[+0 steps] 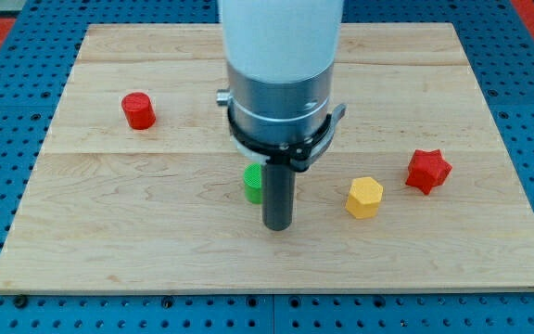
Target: Slide the yellow hexagon to the green circle
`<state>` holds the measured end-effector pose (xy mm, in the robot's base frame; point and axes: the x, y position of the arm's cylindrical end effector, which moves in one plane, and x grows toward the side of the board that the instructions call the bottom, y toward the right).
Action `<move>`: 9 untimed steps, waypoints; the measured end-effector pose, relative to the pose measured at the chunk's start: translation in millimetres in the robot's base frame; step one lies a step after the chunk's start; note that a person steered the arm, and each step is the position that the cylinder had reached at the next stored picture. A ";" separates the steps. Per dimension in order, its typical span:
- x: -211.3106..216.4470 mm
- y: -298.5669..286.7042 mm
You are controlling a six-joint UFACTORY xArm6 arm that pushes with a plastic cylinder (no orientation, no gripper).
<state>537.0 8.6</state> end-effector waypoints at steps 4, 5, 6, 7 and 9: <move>55.4 62.9; 29.9 146.4; -12.7 137.9; -10.5 122.6; -39.8 102.4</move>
<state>497.2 111.0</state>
